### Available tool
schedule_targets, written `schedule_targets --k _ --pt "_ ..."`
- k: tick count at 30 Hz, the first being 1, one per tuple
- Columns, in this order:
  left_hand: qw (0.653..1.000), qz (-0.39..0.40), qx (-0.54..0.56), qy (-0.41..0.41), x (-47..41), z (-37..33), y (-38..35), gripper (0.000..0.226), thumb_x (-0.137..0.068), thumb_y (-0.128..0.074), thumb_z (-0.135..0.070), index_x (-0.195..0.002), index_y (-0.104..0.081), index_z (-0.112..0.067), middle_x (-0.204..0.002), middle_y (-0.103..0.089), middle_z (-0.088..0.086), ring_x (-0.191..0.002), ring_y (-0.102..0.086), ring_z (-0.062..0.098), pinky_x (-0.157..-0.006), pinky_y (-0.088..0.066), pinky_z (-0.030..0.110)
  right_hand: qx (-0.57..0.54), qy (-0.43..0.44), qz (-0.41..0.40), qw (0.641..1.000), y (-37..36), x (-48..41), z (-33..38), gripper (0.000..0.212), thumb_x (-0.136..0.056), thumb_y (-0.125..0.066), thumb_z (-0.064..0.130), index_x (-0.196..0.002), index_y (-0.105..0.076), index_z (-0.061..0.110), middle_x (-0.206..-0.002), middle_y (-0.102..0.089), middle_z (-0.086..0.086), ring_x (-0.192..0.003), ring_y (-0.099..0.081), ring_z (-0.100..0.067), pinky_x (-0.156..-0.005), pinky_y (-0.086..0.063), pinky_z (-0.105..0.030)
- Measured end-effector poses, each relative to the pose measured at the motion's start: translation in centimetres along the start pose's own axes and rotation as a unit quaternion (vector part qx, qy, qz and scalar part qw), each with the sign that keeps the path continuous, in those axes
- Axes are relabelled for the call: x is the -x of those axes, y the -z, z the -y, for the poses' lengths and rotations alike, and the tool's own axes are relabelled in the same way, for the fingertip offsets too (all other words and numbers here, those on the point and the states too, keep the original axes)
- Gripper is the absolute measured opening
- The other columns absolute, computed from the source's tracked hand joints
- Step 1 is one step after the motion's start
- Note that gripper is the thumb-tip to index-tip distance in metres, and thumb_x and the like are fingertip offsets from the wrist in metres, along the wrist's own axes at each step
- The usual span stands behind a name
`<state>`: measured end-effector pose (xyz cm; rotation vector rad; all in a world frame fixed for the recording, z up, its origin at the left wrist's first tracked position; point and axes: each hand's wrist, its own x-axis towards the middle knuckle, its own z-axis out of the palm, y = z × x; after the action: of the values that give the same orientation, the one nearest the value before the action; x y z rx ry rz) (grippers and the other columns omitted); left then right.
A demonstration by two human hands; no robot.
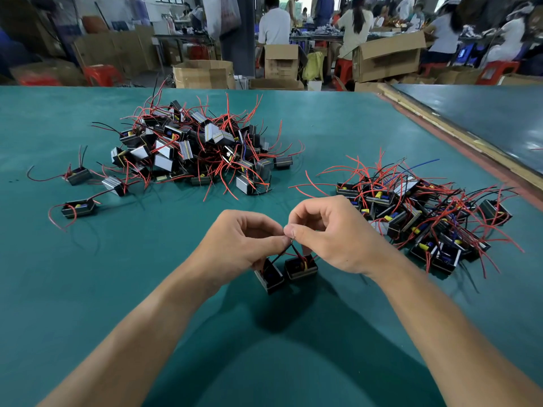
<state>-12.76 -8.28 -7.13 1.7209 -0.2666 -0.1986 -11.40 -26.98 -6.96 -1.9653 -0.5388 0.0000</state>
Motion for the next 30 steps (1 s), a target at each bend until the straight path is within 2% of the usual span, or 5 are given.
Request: schedule_targets --k 9,15,21,27,30 --pt "1.000 -0.008 0.015 -0.007 0.1 -0.1 0.1 0.011 -0.077 -0.077 -0.006 -0.068 -0.075 -0.013 -0.056 -0.060 0.002 -0.044 -0.040 0.010 -0.042 -0.035 0.018 -0.030 0.001 0.003 1.000 0.1 0.0 0.2 0.010 -0.087 -0.069 0.011 -0.078 -0.073 0.013 -0.068 -0.069 -0.001 -0.059 -0.057 -0.016 -0.060 -0.052 -0.051" --pt "1.000 -0.002 -0.003 0.007 0.1 -0.3 0.3 0.017 -0.079 -0.075 -0.008 -0.064 -0.074 -0.016 -0.055 -0.060 0.000 -0.046 -0.039 0.013 -0.045 -0.031 0.021 0.013 0.019 0.006 1.000 0.4 0.2 0.0 0.013 -0.079 -0.069 0.014 -0.080 -0.078 0.023 -0.069 -0.070 0.011 -0.056 -0.053 -0.006 -0.053 -0.042 -0.019" --pt "0.999 0.050 0.005 0.018 0.2 -0.5 0.6 0.008 -0.073 -0.079 -0.017 -0.068 -0.073 -0.015 -0.056 -0.059 0.000 -0.048 -0.036 0.013 -0.046 -0.027 0.022 0.019 0.041 0.015 0.999 0.7 0.2 0.2 0.021 -0.082 -0.077 0.004 -0.079 -0.079 0.025 -0.075 -0.073 0.005 -0.059 -0.058 -0.017 -0.056 -0.046 -0.026" --pt "0.996 0.084 -0.006 0.034 0.4 -0.8 0.7 0.010 -0.063 -0.083 -0.020 -0.069 -0.075 -0.015 -0.055 -0.058 0.000 -0.053 -0.035 0.015 -0.048 -0.023 0.026 -0.007 0.031 0.041 0.999 1.3 0.3 0.4 0.017 -0.079 -0.082 0.008 -0.078 -0.080 0.025 -0.077 -0.075 -0.010 -0.068 -0.063 -0.042 -0.064 -0.051 -0.053" --pt "0.995 0.091 -0.016 0.035 0.5 -0.8 0.7 0.007 -0.066 -0.081 -0.017 -0.068 -0.075 -0.014 -0.055 -0.056 0.001 -0.053 -0.036 0.014 -0.047 -0.023 0.022 -0.034 0.018 0.060 0.997 1.3 0.3 0.4 0.012 -0.075 -0.082 0.014 -0.082 -0.080 0.024 -0.080 -0.077 -0.010 -0.067 -0.064 -0.034 -0.069 -0.053 -0.057"
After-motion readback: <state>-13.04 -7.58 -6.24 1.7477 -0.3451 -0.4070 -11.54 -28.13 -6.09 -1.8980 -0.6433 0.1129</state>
